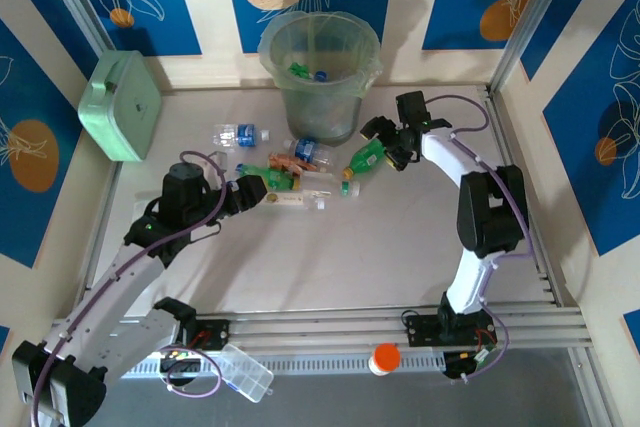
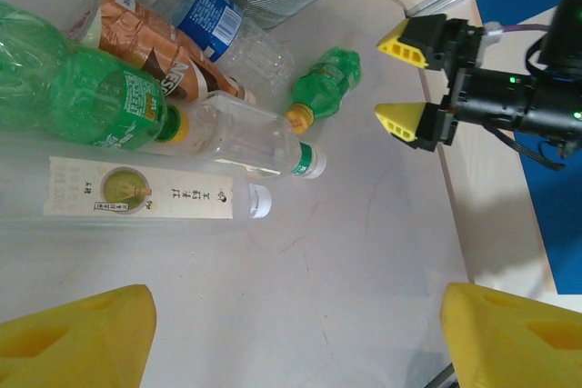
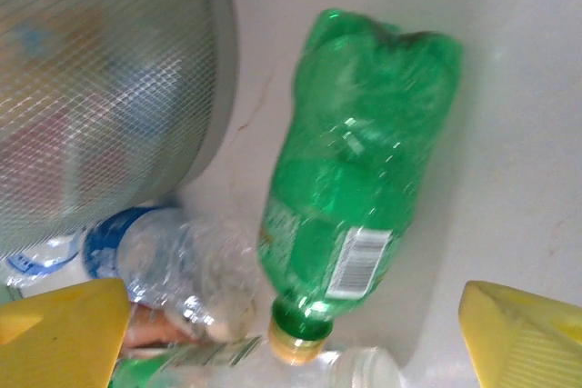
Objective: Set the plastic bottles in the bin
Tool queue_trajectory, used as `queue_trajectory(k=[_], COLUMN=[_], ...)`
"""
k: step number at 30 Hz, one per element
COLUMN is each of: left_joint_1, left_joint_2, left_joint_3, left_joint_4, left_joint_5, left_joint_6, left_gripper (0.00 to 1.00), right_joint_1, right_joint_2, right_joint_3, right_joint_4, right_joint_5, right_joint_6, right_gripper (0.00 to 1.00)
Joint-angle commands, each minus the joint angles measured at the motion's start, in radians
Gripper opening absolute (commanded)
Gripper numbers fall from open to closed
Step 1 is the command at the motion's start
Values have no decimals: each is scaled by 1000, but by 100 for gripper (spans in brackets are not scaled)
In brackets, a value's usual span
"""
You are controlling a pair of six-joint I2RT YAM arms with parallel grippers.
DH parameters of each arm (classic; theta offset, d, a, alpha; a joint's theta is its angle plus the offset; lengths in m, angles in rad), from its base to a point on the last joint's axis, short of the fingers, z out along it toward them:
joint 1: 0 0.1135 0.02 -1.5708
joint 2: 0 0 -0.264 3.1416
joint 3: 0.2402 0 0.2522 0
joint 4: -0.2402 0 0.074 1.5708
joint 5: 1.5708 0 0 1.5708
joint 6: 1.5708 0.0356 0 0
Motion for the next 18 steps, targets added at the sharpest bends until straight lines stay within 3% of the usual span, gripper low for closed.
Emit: queue_trajectory(k=[1, 9, 18], left_joint_1=[15, 16, 18], left_joint_2=[-1, 11, 27], left_joint_3=[13, 25, 29], left_joint_4=[3, -5, -3], left_joint_5=[10, 1, 2], left_joint_6=[35, 64, 75], left_gripper=[81, 81, 81], right_joint_1=[-14, 0, -5], right_joint_2=[61, 183, 228], right_joint_3=[67, 131, 114], right_joint_4=[-34, -52, -24], right_joint_5=[-53, -57, -51], right_joint_6=[80, 141, 192], right_gripper=[94, 91, 79])
